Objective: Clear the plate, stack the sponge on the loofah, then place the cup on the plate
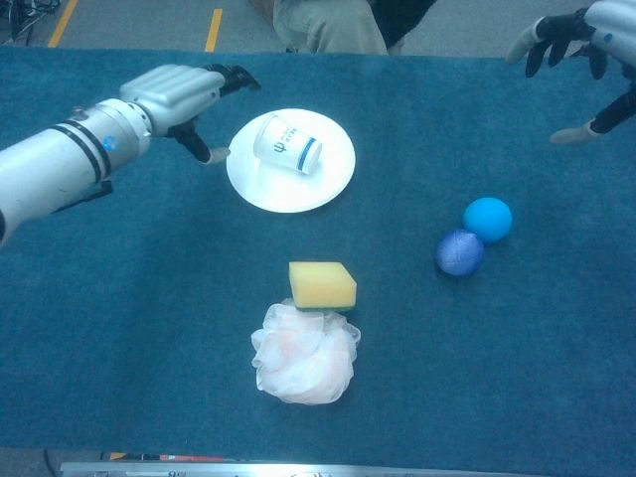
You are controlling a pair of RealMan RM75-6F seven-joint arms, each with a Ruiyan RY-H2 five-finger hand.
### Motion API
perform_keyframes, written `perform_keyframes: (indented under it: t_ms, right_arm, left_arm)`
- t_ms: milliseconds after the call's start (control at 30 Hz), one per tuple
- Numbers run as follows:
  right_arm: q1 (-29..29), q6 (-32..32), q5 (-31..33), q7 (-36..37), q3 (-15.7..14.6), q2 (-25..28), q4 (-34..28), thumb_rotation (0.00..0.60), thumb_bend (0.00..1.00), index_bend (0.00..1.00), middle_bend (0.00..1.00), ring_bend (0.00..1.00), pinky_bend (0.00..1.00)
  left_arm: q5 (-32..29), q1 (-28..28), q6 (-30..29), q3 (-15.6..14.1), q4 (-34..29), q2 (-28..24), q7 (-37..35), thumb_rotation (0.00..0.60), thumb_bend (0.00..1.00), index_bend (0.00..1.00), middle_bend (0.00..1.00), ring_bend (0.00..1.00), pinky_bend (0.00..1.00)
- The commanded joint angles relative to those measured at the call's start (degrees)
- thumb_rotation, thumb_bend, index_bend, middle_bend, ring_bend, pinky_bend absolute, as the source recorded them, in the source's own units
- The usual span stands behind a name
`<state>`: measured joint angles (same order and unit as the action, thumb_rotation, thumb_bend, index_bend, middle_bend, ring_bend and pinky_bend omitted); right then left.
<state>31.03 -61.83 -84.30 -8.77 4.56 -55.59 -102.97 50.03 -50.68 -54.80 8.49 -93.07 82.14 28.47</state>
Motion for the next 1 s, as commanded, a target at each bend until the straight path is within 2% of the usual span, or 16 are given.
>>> perform_keyframes:
  t_ms: [33,267,533,833,1000]
  right_arm:
    - [-0.4,-0.3,0.1,-0.3,-0.2,0.2,0.1,0.600,0.04,0.28,0.39,0.35,0.54]
    - [-2.3,-1.9,1.3,-1.2,-0.3,0.6,0.4,0.600,0.04,0.28,0.39,0.35,0.54]
    - [-4.4,-3.4,3.1,-2.7,-0.7,0.4,1.4,0.600,0.04,0.28,0.39,0.35,0.54]
    - [-7.9,-7.7,4.5,-5.9,-0.9,-0.5,2.8,0.600,0.04,0.28,0.39,0.35,0.50]
    - [-10.4,-11.3,3.9,-6.0,-1.3,-1.1,3.4,0.600,0.05,0.28,0.39,0.35,0.49]
  left_arm:
    - [4.0,4.1,-4.9,-1.1,-4.2,-4.2,-3.1,0.600,0.32,0.09,0.04,0.01,0.24]
    - [11.7,11.9,-14.1,-1.7,-7.7,-9.9,-11.4,0.600,0.32,0.10,0.05,0.01,0.24]
    - [19.3,19.7,-22.0,-4.3,-10.0,-15.0,-17.0,0.600,0.32,0.12,0.07,0.01,0.24]
    - [26.6,28.2,-31.0,-7.1,-10.4,-16.8,-20.8,0.600,0.32,0.13,0.08,0.01,0.24]
    - [27.8,31.7,-33.3,-8.4,-10.2,-16.9,-20.4,0.600,0.32,0.13,0.08,0.01,0.24]
